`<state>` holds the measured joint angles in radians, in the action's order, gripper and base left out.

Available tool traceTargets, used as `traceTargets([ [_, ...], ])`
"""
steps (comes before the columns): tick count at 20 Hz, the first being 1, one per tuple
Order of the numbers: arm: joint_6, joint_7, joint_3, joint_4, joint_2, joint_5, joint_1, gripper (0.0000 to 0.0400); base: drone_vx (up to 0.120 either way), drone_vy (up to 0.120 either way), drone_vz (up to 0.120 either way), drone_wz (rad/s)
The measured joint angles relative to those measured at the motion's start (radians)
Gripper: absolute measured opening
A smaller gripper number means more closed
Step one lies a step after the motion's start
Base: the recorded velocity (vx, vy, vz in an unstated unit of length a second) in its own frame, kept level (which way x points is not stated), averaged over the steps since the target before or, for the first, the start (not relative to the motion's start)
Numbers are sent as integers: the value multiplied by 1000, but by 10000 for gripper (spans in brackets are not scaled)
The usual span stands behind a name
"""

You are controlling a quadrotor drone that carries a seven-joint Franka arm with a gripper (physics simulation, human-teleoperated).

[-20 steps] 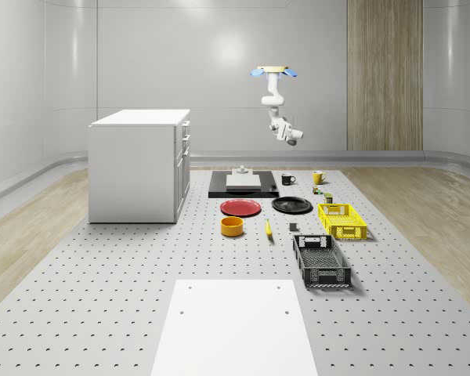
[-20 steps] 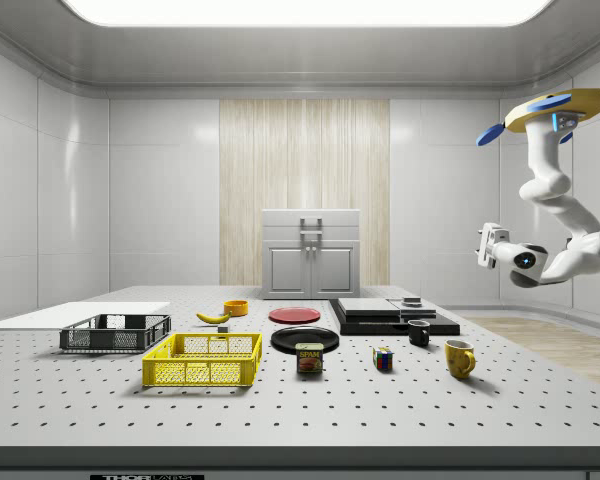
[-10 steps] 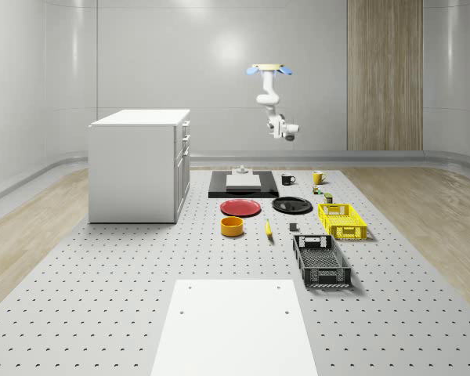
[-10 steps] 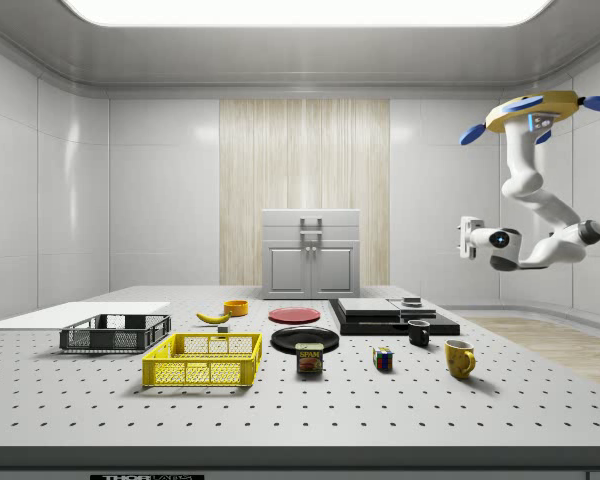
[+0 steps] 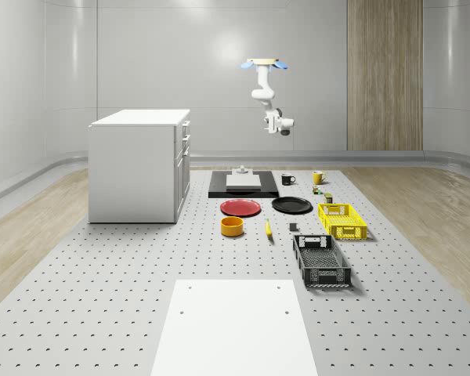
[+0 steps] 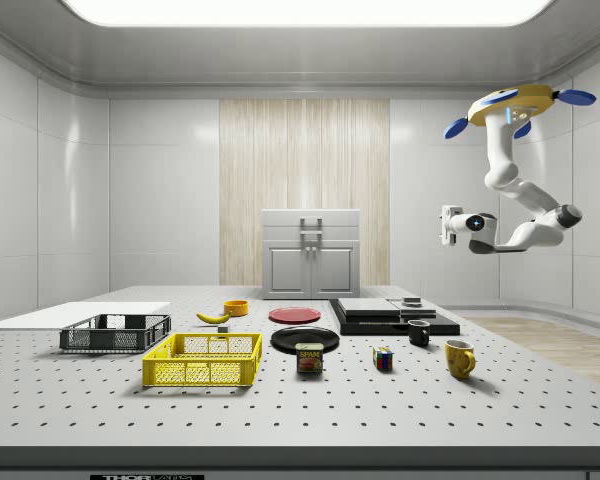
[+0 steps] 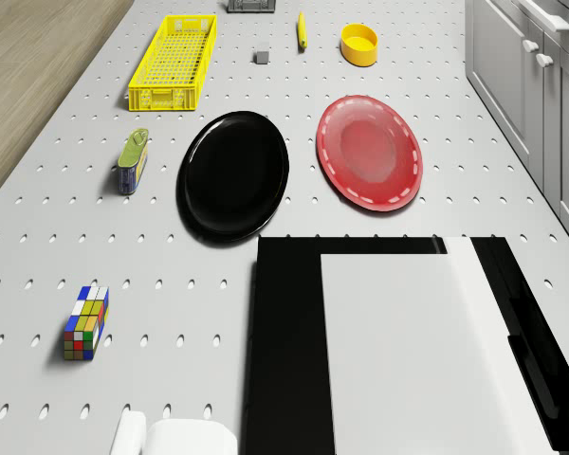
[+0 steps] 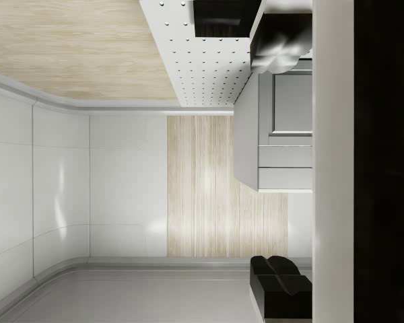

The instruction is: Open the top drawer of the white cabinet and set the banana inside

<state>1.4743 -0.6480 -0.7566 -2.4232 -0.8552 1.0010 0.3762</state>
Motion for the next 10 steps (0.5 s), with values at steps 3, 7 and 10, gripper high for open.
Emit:
traceTargets([
  [3,15,-8,-10,-3,-14,-9,19,400,120,-120,67,0],
  [7,35,-18,-22,-6,-33,-21,43,400,20,-120,0,0],
  [10,49,-26,-30,-8,-47,-30,60,400,93,-120,0,0],
])
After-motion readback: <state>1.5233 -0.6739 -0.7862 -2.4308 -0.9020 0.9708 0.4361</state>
